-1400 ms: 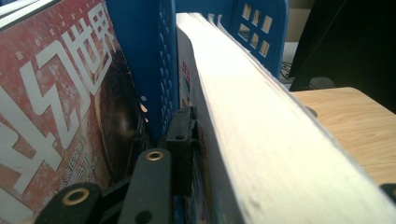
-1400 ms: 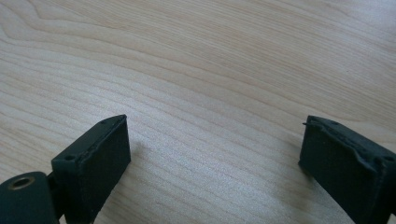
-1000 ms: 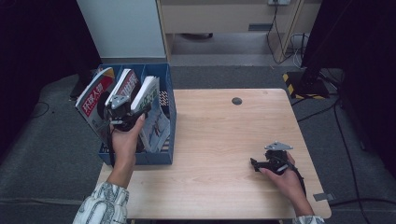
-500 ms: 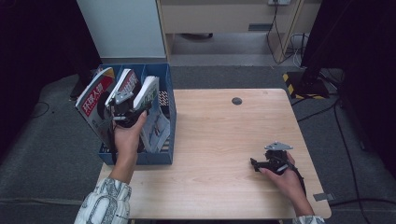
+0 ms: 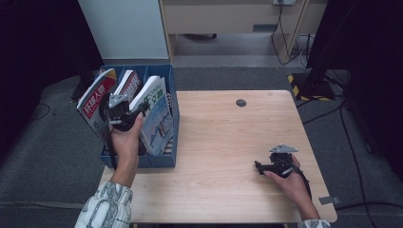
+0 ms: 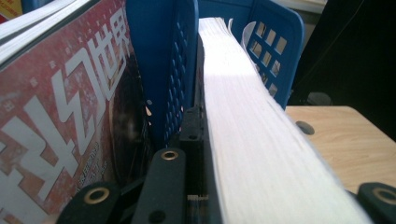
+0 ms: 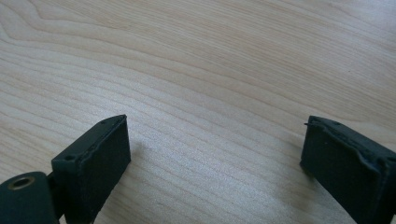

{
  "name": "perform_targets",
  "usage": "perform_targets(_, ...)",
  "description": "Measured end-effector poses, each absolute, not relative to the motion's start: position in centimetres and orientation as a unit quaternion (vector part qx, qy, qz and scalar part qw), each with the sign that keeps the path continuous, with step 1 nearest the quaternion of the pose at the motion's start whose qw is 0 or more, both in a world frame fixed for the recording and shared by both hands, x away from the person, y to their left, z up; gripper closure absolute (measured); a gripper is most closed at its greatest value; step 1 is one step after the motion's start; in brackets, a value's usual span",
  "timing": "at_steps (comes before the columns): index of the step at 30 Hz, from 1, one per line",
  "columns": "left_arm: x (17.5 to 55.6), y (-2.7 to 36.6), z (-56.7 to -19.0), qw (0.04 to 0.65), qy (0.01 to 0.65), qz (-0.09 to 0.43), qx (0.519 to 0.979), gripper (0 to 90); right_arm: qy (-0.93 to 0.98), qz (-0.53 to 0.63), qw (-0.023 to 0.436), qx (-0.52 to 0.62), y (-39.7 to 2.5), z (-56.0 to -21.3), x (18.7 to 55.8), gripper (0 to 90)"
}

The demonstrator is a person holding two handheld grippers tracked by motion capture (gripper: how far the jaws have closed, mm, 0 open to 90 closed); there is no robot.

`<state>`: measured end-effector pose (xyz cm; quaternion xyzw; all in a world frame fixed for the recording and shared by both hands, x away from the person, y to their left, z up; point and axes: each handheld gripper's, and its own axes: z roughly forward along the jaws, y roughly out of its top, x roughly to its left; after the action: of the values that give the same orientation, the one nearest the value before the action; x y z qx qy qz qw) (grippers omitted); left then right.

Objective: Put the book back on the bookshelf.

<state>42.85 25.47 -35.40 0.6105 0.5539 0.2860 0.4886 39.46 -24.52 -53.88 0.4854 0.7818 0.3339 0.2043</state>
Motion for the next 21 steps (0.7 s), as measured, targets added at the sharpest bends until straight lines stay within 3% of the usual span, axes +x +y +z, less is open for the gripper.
perform_targets(12,42.98,25.56,-34.76,0.508,0.544,0.296,0.598,73.3,0.782,0.334,0.204,0.486,-24.52,-53.88,39.46,8.3)
perform_targets(21,43.21,25.21,-34.52,0.486,0.544,0.292,0.619,73.3,0.782,0.334,0.204,0.486,-24.52,-53.88,39.46,8.3)
